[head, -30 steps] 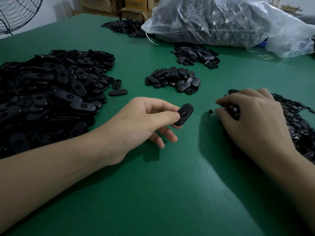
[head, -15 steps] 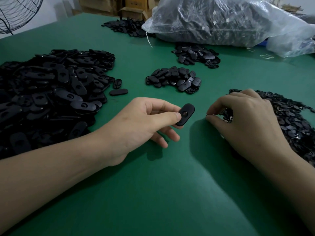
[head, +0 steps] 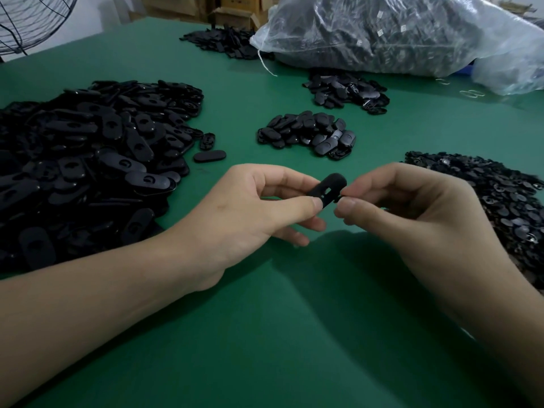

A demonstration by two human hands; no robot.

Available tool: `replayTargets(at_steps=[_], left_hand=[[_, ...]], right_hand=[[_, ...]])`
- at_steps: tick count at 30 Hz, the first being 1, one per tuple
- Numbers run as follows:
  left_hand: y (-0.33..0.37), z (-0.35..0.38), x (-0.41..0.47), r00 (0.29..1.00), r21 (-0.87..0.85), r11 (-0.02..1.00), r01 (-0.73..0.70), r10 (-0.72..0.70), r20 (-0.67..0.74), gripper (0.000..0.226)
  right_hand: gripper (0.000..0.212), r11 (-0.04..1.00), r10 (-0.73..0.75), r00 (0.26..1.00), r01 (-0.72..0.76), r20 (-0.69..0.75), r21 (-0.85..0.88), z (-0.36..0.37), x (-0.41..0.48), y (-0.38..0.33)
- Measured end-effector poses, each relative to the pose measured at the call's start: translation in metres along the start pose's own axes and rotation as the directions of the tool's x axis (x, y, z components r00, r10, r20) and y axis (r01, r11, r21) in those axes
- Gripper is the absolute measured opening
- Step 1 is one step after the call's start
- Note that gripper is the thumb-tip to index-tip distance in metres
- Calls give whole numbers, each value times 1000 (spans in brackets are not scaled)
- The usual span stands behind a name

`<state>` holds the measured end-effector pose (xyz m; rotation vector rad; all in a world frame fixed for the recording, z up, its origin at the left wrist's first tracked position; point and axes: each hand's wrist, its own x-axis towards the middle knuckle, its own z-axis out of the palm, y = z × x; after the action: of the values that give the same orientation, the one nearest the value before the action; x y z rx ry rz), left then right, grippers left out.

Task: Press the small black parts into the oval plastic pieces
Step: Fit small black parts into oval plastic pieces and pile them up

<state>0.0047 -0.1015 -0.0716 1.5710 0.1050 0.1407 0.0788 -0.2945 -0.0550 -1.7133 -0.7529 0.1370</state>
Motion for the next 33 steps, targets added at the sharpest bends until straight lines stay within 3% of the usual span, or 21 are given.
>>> replayTargets(at_steps=[3, 8, 14, 21, 33], left_hand=[[0, 0, 0, 1000, -9, 1000, 8, -8, 1, 9], [1, 0, 1, 1000, -49, 998, 30, -30, -5, 11], [2, -1, 1, 999, -58, 998, 39, -38, 9, 17], [3, -2, 1, 997, -50, 997, 50, -47, 64, 26], [2, 2, -2, 1000, -36, 999, 9, -9, 18, 12]], right_hand=[[19, 992, 29, 1000, -28, -7, 123, 3, 0, -1], [18, 993, -7, 1000, 8, -10, 120, 4, 1, -1], [10, 989, -123, 992, 122, -13, -89, 4, 1, 1], [17, 898, -264, 964, 253, 19, -360, 2, 0, 3], [16, 923, -212, 977, 210, 30, -323, 4, 0, 3]])
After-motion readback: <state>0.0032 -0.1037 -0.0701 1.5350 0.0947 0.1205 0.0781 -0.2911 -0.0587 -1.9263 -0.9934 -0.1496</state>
